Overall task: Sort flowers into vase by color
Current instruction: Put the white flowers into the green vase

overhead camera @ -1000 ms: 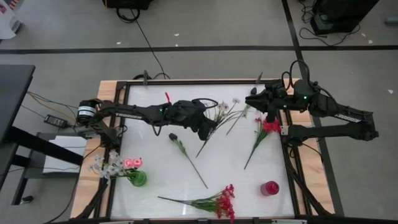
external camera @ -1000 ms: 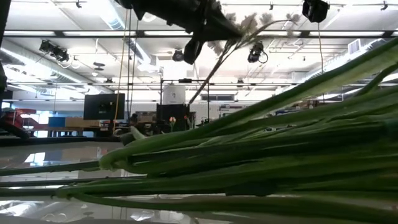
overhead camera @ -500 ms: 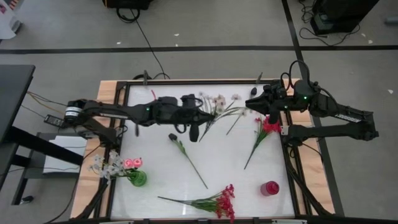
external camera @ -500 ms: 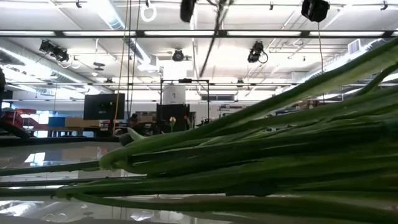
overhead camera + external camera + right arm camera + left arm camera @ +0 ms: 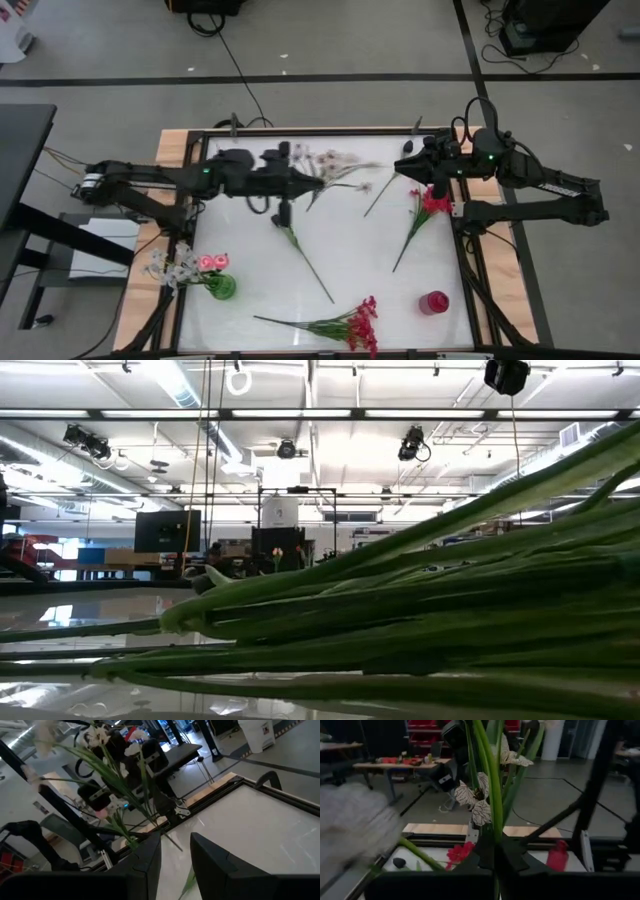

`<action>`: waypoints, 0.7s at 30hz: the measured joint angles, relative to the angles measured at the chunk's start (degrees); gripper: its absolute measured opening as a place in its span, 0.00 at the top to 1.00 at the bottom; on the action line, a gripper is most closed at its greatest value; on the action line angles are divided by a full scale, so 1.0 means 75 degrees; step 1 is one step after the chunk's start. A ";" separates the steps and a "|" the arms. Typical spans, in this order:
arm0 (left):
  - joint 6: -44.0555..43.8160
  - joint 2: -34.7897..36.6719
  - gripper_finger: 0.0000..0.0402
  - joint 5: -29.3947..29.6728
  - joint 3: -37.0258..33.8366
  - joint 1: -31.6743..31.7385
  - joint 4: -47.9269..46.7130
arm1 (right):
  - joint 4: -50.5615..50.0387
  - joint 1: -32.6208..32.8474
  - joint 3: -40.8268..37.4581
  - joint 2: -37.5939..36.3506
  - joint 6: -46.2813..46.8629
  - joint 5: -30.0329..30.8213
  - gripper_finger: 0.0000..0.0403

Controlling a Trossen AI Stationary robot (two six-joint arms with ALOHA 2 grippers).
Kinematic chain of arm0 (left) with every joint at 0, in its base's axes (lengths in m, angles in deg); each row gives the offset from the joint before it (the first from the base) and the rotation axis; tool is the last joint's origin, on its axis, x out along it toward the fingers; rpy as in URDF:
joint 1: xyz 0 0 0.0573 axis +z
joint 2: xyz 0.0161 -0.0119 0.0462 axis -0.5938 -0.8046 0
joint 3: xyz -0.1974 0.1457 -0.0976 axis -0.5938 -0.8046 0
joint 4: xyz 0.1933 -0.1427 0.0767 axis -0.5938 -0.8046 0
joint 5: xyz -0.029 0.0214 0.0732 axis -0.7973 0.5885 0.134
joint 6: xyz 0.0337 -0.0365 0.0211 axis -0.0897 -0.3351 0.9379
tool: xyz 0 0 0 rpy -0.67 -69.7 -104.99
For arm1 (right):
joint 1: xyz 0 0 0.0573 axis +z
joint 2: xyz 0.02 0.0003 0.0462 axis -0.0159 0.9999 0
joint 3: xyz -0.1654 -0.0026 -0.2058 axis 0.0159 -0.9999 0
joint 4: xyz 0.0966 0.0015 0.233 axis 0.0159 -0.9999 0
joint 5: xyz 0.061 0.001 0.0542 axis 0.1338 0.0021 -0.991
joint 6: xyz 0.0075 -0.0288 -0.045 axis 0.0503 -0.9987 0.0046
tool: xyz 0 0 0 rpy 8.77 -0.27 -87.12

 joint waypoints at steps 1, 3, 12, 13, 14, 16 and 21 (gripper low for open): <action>0.0036 0.0248 0.99 -0.0092 -0.0171 -0.0034 0.0004 | 0.0019 0.0000 0.0000 -0.0002 0.0000 0.0000 0.72; 0.0021 0.0831 0.99 -0.0280 -0.0619 -0.0051 0.0021 | 0.0032 0.0000 0.0000 -0.0003 -0.0003 0.0000 0.72; -0.0500 0.3597 0.99 -0.0782 -0.2000 -0.0458 -0.0721 | 0.0046 0.0000 0.0000 -0.0001 -0.0003 0.0000 0.72; -0.0499 0.3837 0.99 -0.0940 -0.2000 -0.0507 -0.1003 | 0.0059 0.0000 0.0000 0.0000 -0.0003 0.0000 0.72; -0.0500 0.4070 0.99 -0.1099 -0.2000 -0.0554 -0.1374 | 0.0076 0.0000 0.0000 0.0000 -0.0003 0.0000 0.72; -0.0502 0.4496 0.99 -0.1363 -0.2009 -0.0635 -0.1988 | 0.0099 0.0000 0.0000 0.0000 -0.0003 0.0000 0.72; -0.0502 0.5617 0.99 -0.1579 -0.2009 -0.0810 -0.2980 | 0.0099 0.0000 0.0000 0.0000 -0.0003 0.0000 0.72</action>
